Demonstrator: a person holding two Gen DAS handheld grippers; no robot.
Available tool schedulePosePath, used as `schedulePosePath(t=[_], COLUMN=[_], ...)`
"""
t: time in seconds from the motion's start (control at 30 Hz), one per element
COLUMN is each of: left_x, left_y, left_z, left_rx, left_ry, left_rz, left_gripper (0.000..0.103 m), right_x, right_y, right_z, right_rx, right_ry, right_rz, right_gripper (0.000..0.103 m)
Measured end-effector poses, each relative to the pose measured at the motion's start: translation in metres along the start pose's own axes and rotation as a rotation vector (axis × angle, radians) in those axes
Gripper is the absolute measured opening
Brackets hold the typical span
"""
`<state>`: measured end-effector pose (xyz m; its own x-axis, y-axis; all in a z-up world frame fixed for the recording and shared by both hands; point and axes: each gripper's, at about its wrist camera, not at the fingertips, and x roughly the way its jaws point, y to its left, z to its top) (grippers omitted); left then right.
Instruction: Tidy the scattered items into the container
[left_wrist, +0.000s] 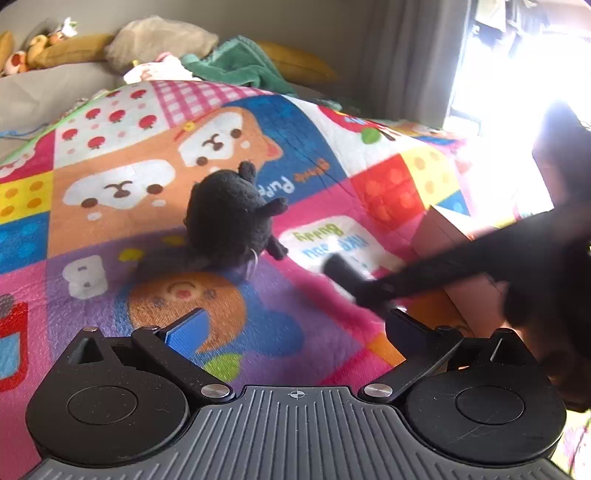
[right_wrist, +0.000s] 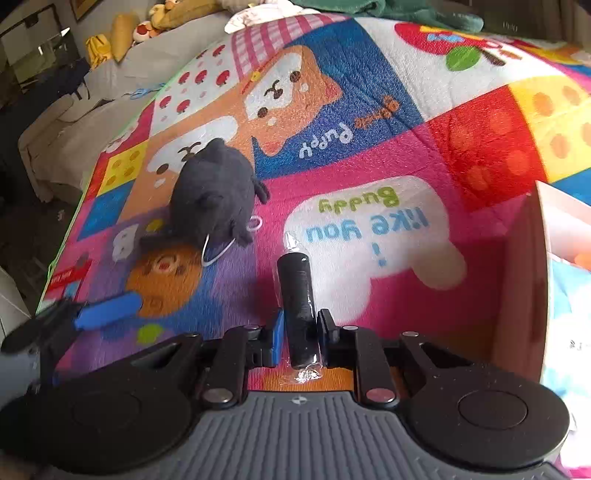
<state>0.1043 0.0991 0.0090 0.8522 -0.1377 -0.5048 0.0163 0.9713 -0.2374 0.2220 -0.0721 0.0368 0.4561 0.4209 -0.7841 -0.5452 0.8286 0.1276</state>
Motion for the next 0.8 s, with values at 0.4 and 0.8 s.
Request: schedulePosePath(t=[0.4,0.8], left_x=[0.002,0.014], left_y=[-0.020,-0.027], left_z=[-0.007,0.021], left_rx=[0.061,0.224], left_ry=[0.093,-0.025], left_rz=[0.055,0.194], left_gripper=[0.103,0.103], right_x=[-0.123,-0.122], right_y=[-0.031,-0.068], right_z=[-0.150,-0.204], right_rx=[-0.008,0.165], right_ry=[-0.055,-0.161], right_rz=[-0.174,-0.425], right_gripper=[0.028,0.103])
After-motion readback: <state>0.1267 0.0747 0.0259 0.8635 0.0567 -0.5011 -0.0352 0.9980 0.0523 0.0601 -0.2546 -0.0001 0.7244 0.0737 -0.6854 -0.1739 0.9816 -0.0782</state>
